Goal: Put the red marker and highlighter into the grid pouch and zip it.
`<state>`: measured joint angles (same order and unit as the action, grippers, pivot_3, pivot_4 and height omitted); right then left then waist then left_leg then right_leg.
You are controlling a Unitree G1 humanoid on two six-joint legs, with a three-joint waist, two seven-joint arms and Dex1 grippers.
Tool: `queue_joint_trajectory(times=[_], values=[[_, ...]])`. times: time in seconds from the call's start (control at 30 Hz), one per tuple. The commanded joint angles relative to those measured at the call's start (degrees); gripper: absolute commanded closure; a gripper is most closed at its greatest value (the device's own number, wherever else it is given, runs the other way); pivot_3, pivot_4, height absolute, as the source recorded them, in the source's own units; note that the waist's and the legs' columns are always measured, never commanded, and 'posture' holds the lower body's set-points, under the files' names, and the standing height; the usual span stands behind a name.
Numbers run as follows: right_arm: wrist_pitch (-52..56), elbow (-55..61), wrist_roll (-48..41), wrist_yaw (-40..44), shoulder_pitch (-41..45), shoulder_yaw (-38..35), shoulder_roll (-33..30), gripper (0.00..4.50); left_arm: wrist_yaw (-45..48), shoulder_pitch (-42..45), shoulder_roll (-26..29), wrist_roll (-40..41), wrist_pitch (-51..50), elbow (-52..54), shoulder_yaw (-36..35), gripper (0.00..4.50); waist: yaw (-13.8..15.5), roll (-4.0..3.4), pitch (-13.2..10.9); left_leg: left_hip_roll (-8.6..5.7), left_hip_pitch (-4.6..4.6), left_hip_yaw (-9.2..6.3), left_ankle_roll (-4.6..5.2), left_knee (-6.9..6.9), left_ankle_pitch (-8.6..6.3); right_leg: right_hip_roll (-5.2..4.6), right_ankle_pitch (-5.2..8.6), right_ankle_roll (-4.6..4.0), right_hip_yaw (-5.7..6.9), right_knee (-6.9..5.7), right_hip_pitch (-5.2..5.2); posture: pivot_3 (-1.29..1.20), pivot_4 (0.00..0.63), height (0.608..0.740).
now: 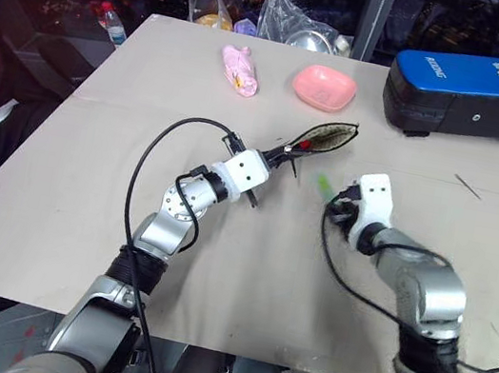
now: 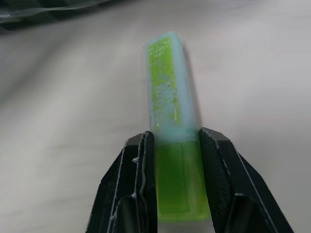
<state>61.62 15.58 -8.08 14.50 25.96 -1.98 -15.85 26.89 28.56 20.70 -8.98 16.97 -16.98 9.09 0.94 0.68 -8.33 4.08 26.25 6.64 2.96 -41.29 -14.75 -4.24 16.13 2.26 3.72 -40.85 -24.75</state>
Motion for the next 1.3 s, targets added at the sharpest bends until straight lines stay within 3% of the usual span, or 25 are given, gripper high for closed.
queue_joint_trajectory(times=[0.03, 0.17, 0.37, 0.5, 0.93, 1.3], values=[[-5.69, 0.10, 0.13, 3.93, 3.92, -2.39, -7.08, 3.80, -0.46, 0.71, -0.23, 0.25, 0.53, 2.61, -0.22, 4.50, -0.25, 0.00, 0.00, -0.01, 0.02, 0.01, 0.01, 0.00, -0.01, 0.00, 0.00, 0.00, -0.01, 0.01, -0.02, 0.00, 0.150, 0.688], [-12.16, -0.59, 0.00, 8.88, 7.15, -2.29, -14.25, 3.80, -0.26, 1.16, -0.67, 0.37, 0.75, 2.36, 0.13, 4.50, -1.12, -0.02, -0.01, 0.07, 0.01, 0.06, -0.02, 0.18, 0.00, 0.18, 0.00, 0.00, -0.02, 0.03, -0.16, 0.00, 0.150, 0.688], [-36.63, -1.20, 7.63, 22.64, 7.51, 6.70, -29.26, 3.80, 0.78, 2.00, -1.42, 0.61, 1.18, 1.93, 0.81, 4.50, -1.54, -0.12, -0.10, 0.08, 0.02, 0.10, -0.05, 0.25, 0.02, 0.16, 0.01, 0.01, -0.03, 0.06, -0.20, 0.00, 0.150, 0.688], [-49.83, -4.70, 12.01, 27.80, 9.24, 10.91, -34.06, 3.80, 1.38, 2.39, -1.74, 0.30, 1.71, 1.64, 1.34, 4.50, -1.53, -0.09, -0.12, 0.08, 0.01, 0.12, -0.05, 0.19, 0.02, 0.13, 0.01, 0.02, -0.06, 0.08, -0.18, 0.00, 0.150, 0.688], [-77.38, -21.47, 25.13, 32.28, 19.24, 20.86, -31.69, 3.80, 2.04, 2.94, -2.34, -0.56, 2.64, 2.57, 3.23, 4.50, -1.37, -0.10, -0.13, 0.12, 0.01, 0.46, -0.07, 0.11, 0.03, 0.13, 0.01, 0.02, -0.04, 0.04, -0.18, 0.00, 0.150, 0.688], [-86.80, -30.14, 26.59, 34.89, 24.84, 24.21, -23.99, 3.80, 3.27, 2.99, -3.48, -0.49, 3.41, 3.73, 4.94, 4.50, -1.29, -0.12, -0.14, 0.12, 0.01, 0.53, -0.09, 0.06, 0.04, 0.12, 0.01, 0.02, -0.04, -0.01, -0.18, 0.00, 0.150, 0.688]])
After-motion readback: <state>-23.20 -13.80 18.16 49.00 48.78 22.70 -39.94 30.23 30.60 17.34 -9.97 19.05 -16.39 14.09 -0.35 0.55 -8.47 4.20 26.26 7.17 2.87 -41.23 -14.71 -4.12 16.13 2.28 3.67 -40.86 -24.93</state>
